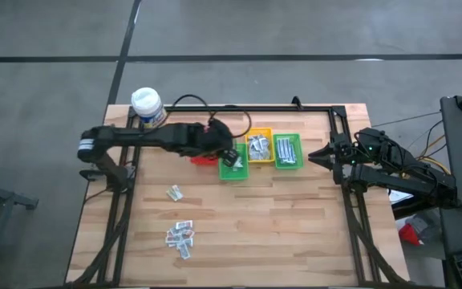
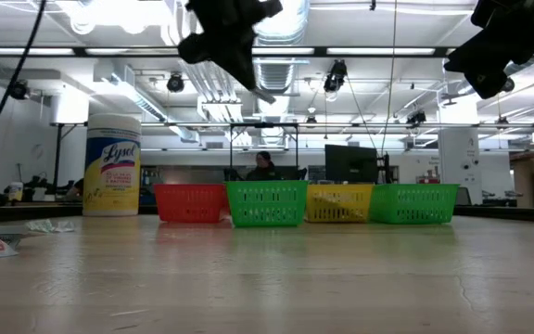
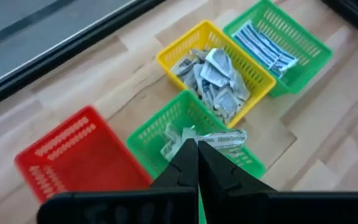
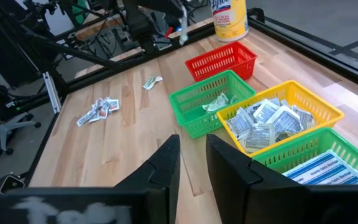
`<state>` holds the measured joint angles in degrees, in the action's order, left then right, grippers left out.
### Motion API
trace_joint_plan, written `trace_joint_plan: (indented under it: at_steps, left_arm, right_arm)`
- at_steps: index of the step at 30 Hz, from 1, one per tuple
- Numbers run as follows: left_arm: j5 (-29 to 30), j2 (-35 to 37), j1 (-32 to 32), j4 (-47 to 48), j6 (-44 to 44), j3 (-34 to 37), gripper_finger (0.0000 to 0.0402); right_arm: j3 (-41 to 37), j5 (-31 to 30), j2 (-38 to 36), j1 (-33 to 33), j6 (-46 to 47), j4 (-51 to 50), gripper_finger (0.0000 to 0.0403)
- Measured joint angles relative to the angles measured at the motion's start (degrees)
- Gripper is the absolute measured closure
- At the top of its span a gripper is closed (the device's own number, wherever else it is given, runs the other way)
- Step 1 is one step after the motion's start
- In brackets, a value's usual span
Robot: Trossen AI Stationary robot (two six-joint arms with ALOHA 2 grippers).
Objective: Pick & Place First Aid Supplies
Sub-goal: Put the bandage into the left green basket
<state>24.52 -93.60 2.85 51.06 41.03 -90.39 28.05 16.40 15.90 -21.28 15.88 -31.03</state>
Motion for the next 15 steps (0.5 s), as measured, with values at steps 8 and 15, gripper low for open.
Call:
trace_joint_plan:
  at_steps: [8,15]
  left_arm:
    - [-0.54,-7.61,2.85,-0.47,-5.22,-4.52,0.0402]
    - [-2.84,-11.54,5.15,-1.72,-5.15,-2.43,0.0402]
  right_arm:
    - [0.0,0.0,0.0,0.0,0.0,0.0,0.0317]
    - [0.0,0.0,-0.02,0.0,0.0,-0.02,0.0321]
